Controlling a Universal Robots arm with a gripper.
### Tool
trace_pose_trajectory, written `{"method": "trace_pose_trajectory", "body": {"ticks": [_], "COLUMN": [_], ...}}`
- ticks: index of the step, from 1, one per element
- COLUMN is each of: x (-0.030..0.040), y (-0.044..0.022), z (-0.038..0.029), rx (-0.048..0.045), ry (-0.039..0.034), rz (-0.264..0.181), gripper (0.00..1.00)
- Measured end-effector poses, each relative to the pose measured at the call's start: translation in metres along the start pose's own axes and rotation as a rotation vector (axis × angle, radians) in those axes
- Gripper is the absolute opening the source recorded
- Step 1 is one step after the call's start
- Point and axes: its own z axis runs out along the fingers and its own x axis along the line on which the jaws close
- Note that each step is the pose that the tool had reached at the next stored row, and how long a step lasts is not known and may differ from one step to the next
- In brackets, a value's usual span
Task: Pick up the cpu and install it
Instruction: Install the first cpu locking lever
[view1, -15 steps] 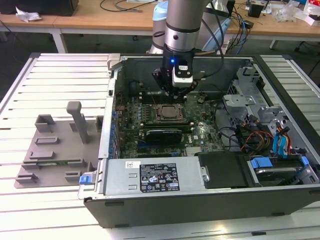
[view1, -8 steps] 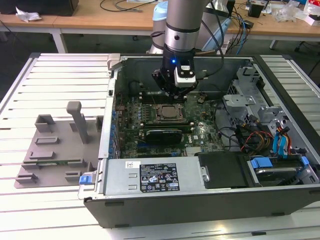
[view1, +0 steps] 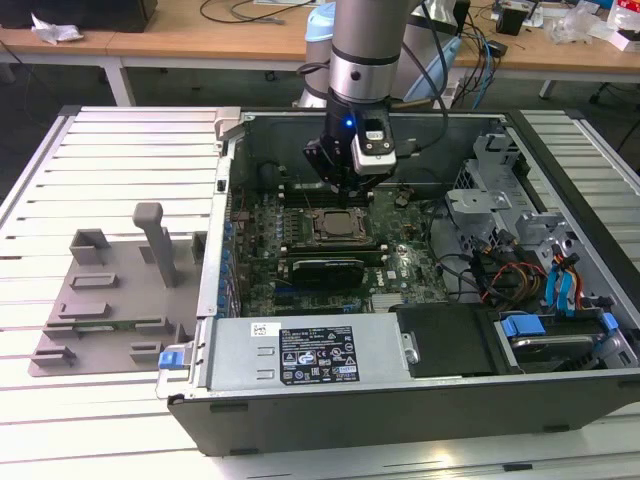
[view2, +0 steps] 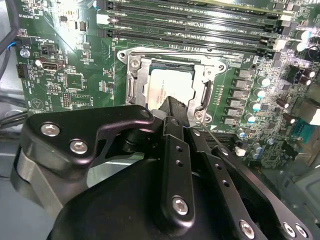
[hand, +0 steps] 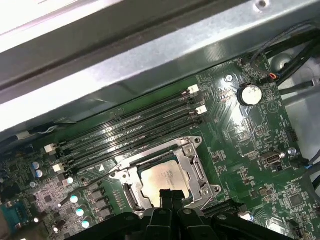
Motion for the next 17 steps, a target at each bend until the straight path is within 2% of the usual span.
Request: {"method": "trace_pose_trajectory", "body": {"ticks": [17], "x": [0.0000], "y": [0.0000], "z": [0.0000], "rx": [-0.0005], "ry": [-0.0069], "rz": [-0.126], "gripper": [0.11]}}
